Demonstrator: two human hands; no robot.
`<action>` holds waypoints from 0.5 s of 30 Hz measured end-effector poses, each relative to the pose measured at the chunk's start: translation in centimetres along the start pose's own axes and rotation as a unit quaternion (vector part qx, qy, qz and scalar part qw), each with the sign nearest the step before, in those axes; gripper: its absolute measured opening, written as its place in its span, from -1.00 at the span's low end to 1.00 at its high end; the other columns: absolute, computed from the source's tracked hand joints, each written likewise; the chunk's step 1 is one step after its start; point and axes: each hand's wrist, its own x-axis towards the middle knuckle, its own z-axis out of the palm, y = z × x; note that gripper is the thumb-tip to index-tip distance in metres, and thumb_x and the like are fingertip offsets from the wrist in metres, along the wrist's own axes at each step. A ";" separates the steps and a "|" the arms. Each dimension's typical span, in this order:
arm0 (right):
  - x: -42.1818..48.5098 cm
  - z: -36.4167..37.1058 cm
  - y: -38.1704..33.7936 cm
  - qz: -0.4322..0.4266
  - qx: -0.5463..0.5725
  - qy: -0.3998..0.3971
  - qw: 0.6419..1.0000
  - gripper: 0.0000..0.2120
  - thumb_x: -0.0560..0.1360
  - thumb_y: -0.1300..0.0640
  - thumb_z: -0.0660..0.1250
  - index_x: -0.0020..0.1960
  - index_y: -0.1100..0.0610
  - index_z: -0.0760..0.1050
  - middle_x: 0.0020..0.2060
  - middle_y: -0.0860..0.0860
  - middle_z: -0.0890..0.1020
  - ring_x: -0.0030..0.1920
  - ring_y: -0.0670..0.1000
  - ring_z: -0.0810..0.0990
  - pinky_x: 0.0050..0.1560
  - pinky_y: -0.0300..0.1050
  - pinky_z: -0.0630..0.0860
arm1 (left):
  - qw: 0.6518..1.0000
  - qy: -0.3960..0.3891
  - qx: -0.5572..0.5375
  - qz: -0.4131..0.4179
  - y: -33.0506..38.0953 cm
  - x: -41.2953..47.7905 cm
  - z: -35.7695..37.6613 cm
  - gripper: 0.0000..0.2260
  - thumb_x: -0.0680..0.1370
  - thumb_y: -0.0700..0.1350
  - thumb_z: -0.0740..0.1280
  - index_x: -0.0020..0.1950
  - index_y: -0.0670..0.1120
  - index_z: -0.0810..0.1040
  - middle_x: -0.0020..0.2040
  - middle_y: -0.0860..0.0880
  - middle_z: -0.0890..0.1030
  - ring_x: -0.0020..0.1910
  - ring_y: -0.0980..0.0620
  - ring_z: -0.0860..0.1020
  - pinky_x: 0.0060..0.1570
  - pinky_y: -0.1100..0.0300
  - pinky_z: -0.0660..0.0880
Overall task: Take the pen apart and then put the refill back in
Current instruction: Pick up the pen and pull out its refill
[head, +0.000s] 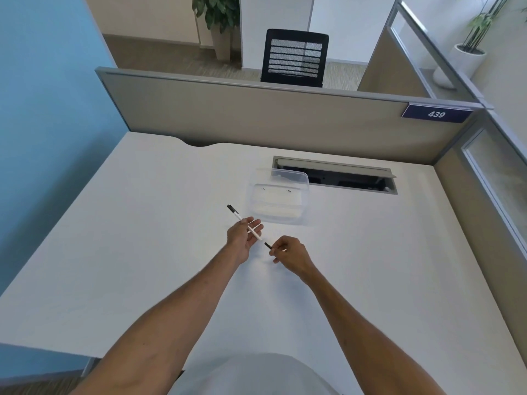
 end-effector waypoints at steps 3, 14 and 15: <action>0.3 -0.3 0.7 0.010 -0.045 0.061 0.997 -0.94 0.54 0.09 0.44 -0.05 0.04 0.69 -0.11 -0.14 0.70 -0.02 0.00 0.69 0.05 0.01 0.62 | 1.000 0.005 -0.012 -0.003 0.1 -0.2 -0.1 -0.78 0.81 -0.14 0.13 0.29 -0.16 0.54 0.20 -0.19 0.73 0.16 -0.18 0.71 0.02 0.04 0.68; 2.5 -0.7 1.9 0.087 -0.201 0.137 0.966 -0.89 0.61 0.09 0.37 0.11 0.08 0.58 0.06 0.07 0.71 0.06 0.20 0.71 -0.04 -0.05 0.51 | 1.000 0.001 0.008 -0.008 -0.5 0.7 -1.8 -0.86 0.75 -0.27 0.27 0.26 -0.16 0.59 0.00 -0.12 0.73 -0.04 -0.05 0.72 0.15 0.02 0.66; 2.7 -0.5 2.0 0.089 -0.212 0.139 0.963 -0.88 0.62 0.10 0.36 0.12 0.10 0.57 0.06 0.08 0.71 0.06 0.21 0.70 -0.03 -0.03 0.54 | 1.000 0.001 0.013 -0.007 -0.5 0.8 -2.1 -0.85 0.75 -0.27 0.27 0.26 -0.16 0.59 0.02 -0.13 0.74 -0.02 -0.05 0.73 0.17 0.02 0.66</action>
